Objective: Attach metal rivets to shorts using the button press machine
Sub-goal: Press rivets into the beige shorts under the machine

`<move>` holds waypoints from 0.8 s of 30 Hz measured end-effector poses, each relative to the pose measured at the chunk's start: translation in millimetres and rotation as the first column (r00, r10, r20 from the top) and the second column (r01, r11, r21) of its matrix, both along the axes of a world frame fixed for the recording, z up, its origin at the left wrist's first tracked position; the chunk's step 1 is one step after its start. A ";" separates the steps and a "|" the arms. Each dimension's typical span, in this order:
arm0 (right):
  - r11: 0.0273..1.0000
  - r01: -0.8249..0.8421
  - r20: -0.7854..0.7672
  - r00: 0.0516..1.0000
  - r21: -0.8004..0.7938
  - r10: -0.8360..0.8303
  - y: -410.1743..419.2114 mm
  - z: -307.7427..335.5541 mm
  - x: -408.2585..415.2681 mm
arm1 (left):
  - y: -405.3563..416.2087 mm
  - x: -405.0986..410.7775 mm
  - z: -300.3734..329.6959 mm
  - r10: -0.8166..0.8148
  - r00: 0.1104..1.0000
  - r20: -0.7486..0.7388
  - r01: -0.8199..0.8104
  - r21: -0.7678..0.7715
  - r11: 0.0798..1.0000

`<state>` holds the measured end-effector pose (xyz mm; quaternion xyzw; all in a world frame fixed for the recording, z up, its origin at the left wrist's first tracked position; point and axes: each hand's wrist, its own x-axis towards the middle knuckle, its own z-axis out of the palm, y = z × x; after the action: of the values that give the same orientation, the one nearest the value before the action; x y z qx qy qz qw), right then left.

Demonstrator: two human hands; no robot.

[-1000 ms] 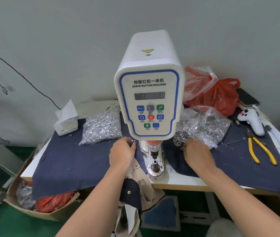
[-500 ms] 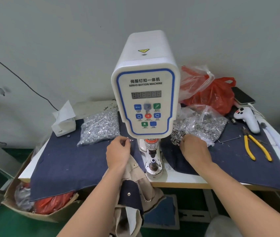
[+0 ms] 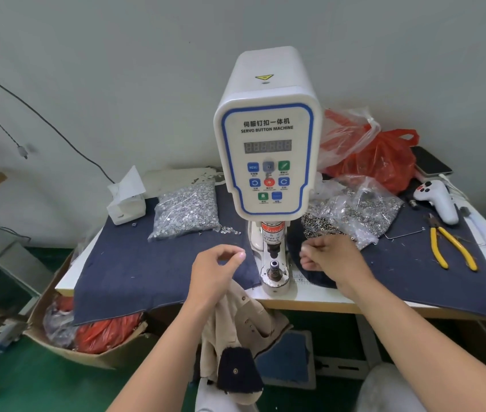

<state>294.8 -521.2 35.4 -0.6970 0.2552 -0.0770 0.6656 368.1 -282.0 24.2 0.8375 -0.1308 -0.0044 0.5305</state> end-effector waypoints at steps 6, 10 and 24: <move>0.982 -0.050 -0.025 0.998 0.184 0.056 28.9 9.8 -6.4 | -6.6 -14.1 -4.2 -0.001 1.000 -0.014 0.001 0.019 1.000; 0.930 -0.042 -0.025 0.998 0.364 0.054 36.9 12.8 -6.6 | -10.6 -17.4 -2.7 -0.012 1.000 -0.020 0.012 0.024 1.000; 0.912 -0.063 -0.048 0.995 0.405 0.091 25.2 14.4 -7.7 | -22.4 -25.2 -0.1 -0.080 0.996 -0.039 0.079 -0.017 0.997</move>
<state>287.1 -496.0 49.8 -0.5567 0.2597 0.0264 0.7887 342.9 -304.4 24.0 0.8273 -0.1535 -0.0411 0.5388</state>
